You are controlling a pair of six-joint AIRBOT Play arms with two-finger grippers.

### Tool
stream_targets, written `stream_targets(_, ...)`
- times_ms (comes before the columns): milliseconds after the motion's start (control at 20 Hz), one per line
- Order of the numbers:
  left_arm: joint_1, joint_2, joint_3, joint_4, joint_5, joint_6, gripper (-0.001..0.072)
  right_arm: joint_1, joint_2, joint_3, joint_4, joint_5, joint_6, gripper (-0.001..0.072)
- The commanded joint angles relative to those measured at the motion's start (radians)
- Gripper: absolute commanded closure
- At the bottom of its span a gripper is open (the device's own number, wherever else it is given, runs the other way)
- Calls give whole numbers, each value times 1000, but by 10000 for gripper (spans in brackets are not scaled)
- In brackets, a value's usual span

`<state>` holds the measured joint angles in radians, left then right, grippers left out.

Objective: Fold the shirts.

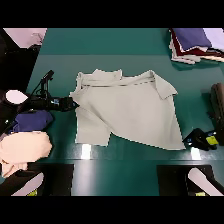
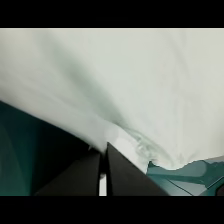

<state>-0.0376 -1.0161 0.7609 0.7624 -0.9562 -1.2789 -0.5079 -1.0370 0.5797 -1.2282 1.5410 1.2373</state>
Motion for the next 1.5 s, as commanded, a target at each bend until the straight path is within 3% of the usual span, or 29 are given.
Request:
stream_targets(0,0,0,6,0,-3,5,681,-37,-43,-59,-4,-46,-14,250)
stream_targets(250,0,0,6,1,-3,5,682,-35,-96,-59,-2,-80,-7,283)
stream_targets(350,0,0,6,1,-5,5,681,-35,-101,-59,6,-101,-7,507)
stream_targets(450,0,0,6,1,-5,5,681,-35,-85,-59,6,-128,-7,534)
stream_targets(500,0,0,6,1,-5,5,681,-35,-72,-59,6,-137,-8,621)
stream_targets(600,0,0,6,1,-5,5,682,-35,-39,-59,6,-160,-8,691)
stream_targets(800,3,11,23,4,14,3,683,-35,61,1,39,-149,-7,693)
stream_targets(950,3,47,192,37,-14,-5,683,-3,133,172,246,-135,19,693)
stream_targets(1050,3,60,393,50,-56,-4,683,74,161,351,347,-151,42,692)
stream_targets(1250,3,72,875,98,-86,-4,683,257,158,827,334,-232,83,692)
stream_targets(1450,3,72,1286,122,-100,-5,683,294,86,1286,327,-223,103,692)
